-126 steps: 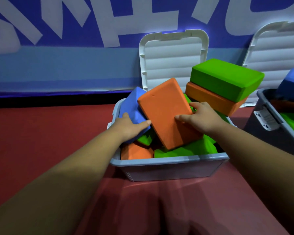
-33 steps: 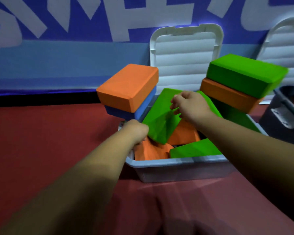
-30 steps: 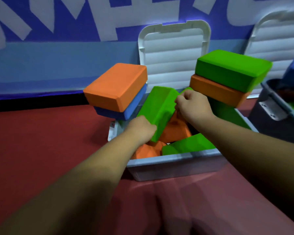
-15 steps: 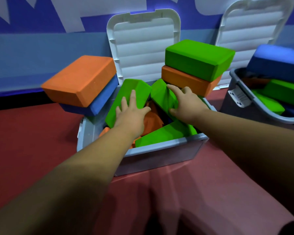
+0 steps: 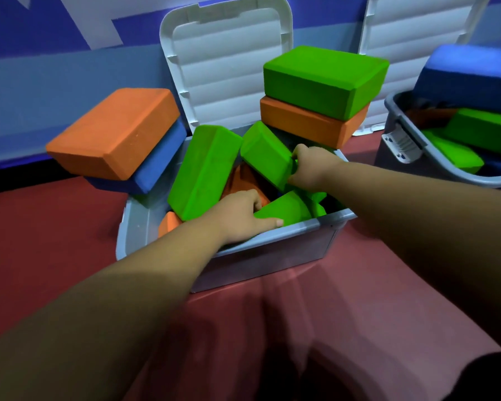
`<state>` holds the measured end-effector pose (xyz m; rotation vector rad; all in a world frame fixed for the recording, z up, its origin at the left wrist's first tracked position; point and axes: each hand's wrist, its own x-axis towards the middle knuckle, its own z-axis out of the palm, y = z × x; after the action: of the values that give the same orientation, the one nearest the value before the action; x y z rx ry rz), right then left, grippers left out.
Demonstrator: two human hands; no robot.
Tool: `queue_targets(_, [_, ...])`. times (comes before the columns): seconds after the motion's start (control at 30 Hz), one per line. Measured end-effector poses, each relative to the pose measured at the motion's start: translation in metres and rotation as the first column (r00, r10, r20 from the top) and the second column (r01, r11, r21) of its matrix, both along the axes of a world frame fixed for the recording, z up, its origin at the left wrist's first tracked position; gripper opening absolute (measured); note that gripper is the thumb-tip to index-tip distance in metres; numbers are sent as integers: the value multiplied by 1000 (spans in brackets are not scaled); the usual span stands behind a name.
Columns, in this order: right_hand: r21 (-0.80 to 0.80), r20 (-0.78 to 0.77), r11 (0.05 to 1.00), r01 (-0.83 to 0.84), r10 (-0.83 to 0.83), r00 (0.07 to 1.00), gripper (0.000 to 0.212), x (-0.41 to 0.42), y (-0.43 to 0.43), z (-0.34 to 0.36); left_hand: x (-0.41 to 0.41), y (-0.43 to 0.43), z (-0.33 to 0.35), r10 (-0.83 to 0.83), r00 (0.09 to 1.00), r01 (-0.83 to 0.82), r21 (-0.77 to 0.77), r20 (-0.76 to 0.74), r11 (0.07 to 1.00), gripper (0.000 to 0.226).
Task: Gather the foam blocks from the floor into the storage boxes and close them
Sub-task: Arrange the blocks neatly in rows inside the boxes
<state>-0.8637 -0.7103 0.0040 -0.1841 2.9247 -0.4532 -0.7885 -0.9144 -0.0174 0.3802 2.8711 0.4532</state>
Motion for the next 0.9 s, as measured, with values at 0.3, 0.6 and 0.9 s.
queue_targets(0.3, [270, 258, 962, -35, -38, 965, 40, 17, 19, 9, -13, 11, 2, -216, 975, 217, -14, 45, 976, 69])
queue_targets(0.6, [209, 412, 960, -189, 89, 907, 55, 20, 30, 26, -15, 1, 21, -169, 985, 171, 69, -34, 983, 60])
queue_targets(0.9, [-441, 322, 896, -45, 205, 924, 79, 20, 39, 46, -18, -28, 47, 95, 985, -156, 523, 142, 838, 49])
